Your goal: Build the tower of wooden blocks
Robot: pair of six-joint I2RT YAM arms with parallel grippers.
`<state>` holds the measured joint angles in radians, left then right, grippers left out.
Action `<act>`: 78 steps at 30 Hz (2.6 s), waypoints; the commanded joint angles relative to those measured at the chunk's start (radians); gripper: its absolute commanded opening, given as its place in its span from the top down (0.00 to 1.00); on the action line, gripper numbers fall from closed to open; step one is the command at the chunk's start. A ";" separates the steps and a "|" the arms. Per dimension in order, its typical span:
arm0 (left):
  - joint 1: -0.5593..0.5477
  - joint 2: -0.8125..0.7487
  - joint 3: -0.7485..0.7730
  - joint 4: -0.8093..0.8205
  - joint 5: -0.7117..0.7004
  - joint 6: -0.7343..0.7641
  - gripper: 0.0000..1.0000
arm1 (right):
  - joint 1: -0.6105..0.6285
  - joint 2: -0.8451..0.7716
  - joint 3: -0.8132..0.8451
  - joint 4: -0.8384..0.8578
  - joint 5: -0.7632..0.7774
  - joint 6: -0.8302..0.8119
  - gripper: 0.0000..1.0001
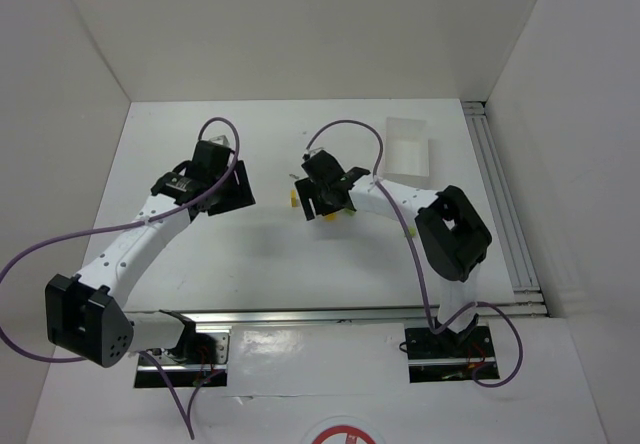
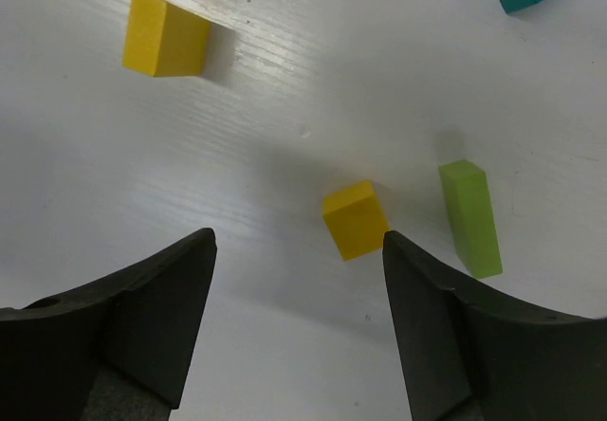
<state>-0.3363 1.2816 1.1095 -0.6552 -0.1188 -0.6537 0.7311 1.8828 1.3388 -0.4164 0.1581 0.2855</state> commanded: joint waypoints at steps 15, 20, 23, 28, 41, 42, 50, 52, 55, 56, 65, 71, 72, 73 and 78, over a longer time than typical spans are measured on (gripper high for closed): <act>0.014 -0.013 -0.002 0.003 0.022 0.037 0.28 | -0.001 0.050 0.106 -0.012 0.014 0.014 0.32; 0.014 -0.013 -0.002 0.003 0.022 0.037 0.28 | -0.012 0.027 0.022 -0.012 0.029 -0.009 0.26; 0.014 0.008 0.007 0.003 0.033 0.037 0.28 | -0.012 0.027 0.008 -0.012 0.029 -0.020 0.26; 0.014 0.009 0.007 0.012 0.042 0.046 0.28 | -0.021 0.052 -0.001 -0.012 0.038 -0.040 0.30; 0.014 0.018 0.007 0.012 0.042 0.055 0.29 | -0.048 0.073 0.008 0.008 0.020 -0.062 0.52; 0.014 0.018 0.007 0.012 0.042 0.055 0.29 | -0.048 0.073 -0.001 0.008 0.009 -0.062 0.56; 0.014 0.018 0.007 0.012 0.042 0.055 0.29 | -0.048 0.062 0.022 0.008 -0.017 0.134 0.65; 0.014 0.018 0.007 0.012 0.042 0.046 0.29 | -0.030 0.082 0.046 0.008 0.039 0.257 0.64; 0.014 0.018 0.007 0.002 0.033 0.046 0.29 | -0.015 0.108 0.046 0.008 0.055 0.389 0.64; 0.014 0.006 0.007 0.002 0.033 0.046 0.29 | -0.015 0.117 0.046 0.019 0.055 0.412 0.64; 0.014 0.005 0.007 0.002 0.044 0.046 0.29 | 0.007 0.164 0.109 0.014 0.069 0.468 0.56; 0.014 0.005 0.007 0.002 0.044 0.046 0.29 | 0.007 0.139 0.088 0.027 0.060 0.433 0.35; 0.014 0.005 0.007 0.002 0.044 0.046 0.29 | 0.007 0.139 0.088 0.027 0.060 0.432 0.34; 0.014 0.005 0.007 0.002 0.053 0.046 0.29 | 0.007 0.122 0.088 0.027 0.051 0.417 0.34; -0.013 0.103 0.105 0.002 0.053 0.055 0.29 | 0.007 -0.051 0.036 -0.007 0.076 0.357 0.32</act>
<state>-0.3336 1.3342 1.1435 -0.6674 -0.0788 -0.6235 0.7311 1.9926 1.3945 -0.4107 0.2008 0.6868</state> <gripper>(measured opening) 0.712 0.676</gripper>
